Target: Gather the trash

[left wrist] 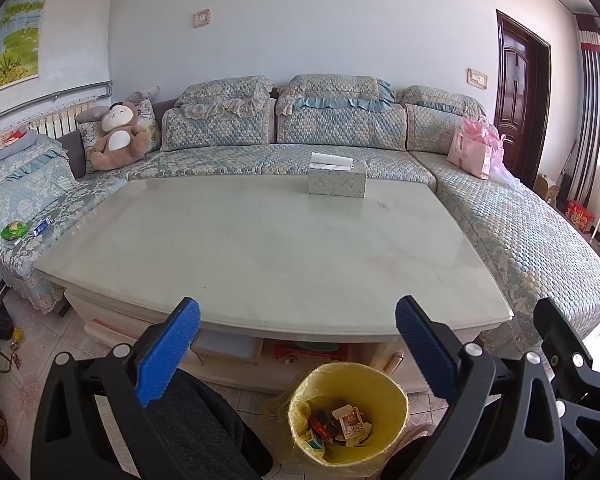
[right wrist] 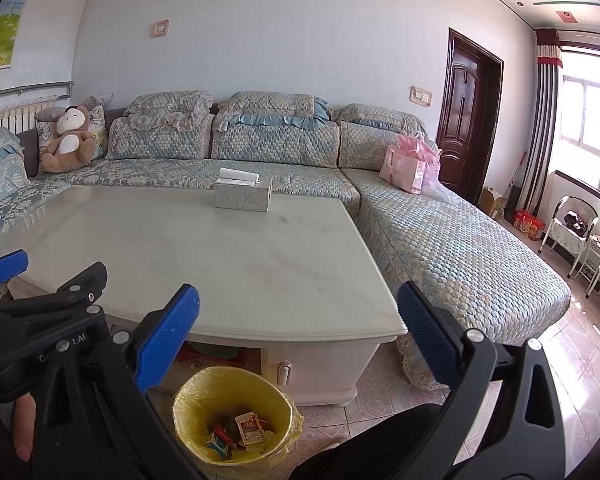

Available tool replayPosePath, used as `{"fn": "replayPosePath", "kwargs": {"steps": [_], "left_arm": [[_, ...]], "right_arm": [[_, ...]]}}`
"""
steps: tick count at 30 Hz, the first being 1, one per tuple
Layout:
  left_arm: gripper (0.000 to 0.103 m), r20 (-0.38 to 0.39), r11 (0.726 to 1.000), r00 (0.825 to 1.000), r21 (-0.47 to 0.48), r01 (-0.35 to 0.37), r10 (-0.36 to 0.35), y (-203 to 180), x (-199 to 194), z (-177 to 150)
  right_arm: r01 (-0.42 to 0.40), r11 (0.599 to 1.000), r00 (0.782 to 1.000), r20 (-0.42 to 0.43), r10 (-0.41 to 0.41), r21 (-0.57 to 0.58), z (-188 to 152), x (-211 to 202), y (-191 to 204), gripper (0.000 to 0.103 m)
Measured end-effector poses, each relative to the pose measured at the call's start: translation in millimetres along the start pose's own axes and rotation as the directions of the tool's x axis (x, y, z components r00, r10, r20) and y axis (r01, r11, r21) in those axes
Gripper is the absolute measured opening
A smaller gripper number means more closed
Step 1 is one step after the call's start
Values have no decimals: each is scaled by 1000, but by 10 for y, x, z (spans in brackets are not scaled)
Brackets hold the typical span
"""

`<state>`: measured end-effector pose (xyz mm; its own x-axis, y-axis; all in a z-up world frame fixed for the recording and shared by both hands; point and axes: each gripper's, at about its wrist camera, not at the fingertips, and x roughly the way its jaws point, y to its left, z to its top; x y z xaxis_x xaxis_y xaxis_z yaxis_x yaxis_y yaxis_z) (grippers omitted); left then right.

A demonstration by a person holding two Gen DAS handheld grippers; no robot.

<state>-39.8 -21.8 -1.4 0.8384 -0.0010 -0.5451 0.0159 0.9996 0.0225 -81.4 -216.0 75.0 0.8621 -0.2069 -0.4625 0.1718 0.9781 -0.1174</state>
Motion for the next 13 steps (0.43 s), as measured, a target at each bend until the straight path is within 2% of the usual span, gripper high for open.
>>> {"fn": "replayPosePath", "kwargs": {"steps": [3,13], "left_arm": [[96,13,1000,1000,0,-18,18,-2,-21,-6],[96,-14,1000,1000,-4,2,-2,9,17,3]], "right_arm": [[-2,1000,1000,0,2,2,-2,1,-1,97],[-2,1000,1000,-4,2,0,-11,38,-29,97]]}}
